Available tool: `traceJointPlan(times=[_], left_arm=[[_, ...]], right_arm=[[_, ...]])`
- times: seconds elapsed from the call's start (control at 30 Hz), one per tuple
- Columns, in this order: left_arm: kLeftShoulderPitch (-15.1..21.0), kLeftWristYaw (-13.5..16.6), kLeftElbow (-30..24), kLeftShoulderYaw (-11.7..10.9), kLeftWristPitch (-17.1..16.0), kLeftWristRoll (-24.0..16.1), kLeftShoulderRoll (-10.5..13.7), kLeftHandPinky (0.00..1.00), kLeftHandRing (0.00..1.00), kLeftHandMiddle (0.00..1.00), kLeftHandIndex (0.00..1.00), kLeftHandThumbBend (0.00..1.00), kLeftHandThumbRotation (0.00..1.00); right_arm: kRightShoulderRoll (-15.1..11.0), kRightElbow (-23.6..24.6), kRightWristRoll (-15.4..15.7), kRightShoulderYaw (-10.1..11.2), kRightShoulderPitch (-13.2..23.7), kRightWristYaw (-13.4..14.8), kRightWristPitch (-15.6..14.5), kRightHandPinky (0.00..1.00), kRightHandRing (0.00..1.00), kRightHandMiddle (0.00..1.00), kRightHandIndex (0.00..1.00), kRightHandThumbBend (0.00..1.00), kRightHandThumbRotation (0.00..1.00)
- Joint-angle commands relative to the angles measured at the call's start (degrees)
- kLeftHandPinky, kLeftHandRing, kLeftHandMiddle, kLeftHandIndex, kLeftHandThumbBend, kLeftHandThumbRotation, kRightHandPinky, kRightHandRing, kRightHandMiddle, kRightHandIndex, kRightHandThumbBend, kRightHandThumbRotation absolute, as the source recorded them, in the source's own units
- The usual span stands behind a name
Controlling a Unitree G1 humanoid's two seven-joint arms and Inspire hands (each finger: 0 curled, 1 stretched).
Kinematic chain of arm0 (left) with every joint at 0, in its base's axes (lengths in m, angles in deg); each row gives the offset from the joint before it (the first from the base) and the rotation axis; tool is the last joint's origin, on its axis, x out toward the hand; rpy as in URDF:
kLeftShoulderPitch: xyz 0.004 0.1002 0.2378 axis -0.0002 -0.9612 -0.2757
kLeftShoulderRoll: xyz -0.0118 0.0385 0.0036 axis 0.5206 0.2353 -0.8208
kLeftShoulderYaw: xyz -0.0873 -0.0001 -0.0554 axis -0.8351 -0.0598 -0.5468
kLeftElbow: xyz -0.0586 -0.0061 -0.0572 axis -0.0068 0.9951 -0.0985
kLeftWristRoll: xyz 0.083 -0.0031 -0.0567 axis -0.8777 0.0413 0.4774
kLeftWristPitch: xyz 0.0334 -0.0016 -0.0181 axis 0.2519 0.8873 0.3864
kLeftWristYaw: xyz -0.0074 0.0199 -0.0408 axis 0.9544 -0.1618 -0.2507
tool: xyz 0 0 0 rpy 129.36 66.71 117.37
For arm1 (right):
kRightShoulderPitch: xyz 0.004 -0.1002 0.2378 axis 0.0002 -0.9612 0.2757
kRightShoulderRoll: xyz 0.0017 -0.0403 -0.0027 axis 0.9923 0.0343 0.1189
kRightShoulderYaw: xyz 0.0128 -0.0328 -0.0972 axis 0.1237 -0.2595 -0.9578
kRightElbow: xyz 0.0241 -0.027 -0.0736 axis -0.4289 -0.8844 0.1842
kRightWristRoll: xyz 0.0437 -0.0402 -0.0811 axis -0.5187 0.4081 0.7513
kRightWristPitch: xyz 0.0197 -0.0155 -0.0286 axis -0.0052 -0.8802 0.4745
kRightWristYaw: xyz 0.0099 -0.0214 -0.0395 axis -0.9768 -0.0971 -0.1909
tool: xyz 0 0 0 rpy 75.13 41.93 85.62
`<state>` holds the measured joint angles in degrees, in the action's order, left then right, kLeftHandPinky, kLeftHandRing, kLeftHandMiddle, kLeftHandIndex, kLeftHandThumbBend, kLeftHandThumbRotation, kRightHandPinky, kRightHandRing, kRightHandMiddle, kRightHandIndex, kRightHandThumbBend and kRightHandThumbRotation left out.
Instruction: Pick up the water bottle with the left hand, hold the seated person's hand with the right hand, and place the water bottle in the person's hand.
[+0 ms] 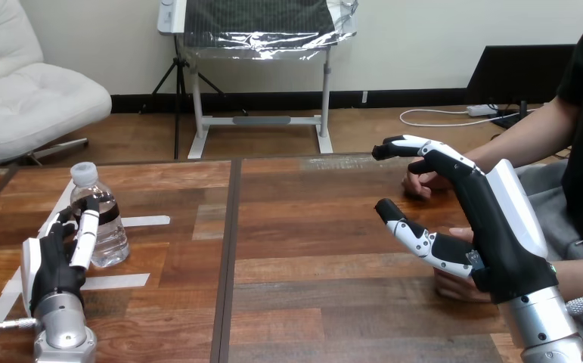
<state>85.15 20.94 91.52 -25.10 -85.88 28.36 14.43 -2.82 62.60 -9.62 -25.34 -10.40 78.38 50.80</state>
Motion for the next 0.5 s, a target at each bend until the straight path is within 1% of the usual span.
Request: traceJointPlan(times=[0.0,0.07,0.17,0.3,0.4,0.47], left_arm=[[1.46,-1.19,0.53,1.44,0.47,-0.85,-2.10,0.77,0.85,0.88,0.90,0.44,0.95],[1.46,-1.25,0.51,1.53,0.45,-0.96,-2.17,0.77,0.85,0.88,0.90,0.44,0.96],[1.48,-1.36,0.44,1.63,0.40,-1.13,-2.36,0.81,0.87,0.90,0.91,0.44,0.97],[1.43,-1.31,0.28,1.66,0.26,-1.31,-2.48,0.83,0.88,0.90,0.91,0.45,0.98],[1.36,-2.41,-0.07,0.93,0.03,-0.33,-2.75,0.85,0.90,0.92,0.92,0.45,0.98],[1.30,-2.49,-0.14,0.92,-0.33,-0.35,-2.79,0.86,0.90,0.92,0.92,0.45,0.98]], right_arm=[[-0.37,2.56,-0.77,0.81,3.12,-0.02,-0.01,0.72,0.81,0.81,0.71,0.40,0.11],[-0.39,2.53,-0.82,0.81,3.13,-0.05,0.01,0.72,0.81,0.81,0.71,0.40,0.11],[-0.44,2.36,-0.78,0.84,3.28,0.03,0.17,0.72,0.81,0.80,0.71,0.40,0.11],[-0.43,2.36,-0.63,0.87,3.29,0.12,0.12,0.72,0.80,0.80,0.71,0.40,0.11],[-0.47,2.34,-0.44,0.86,3.31,0.23,0.32,0.72,0.80,0.80,0.71,0.40,0.10],[-0.45,2.32,-0.44,0.86,3.32,0.26,0.34,0.71,0.80,0.80,0.71,0.40,0.10]])
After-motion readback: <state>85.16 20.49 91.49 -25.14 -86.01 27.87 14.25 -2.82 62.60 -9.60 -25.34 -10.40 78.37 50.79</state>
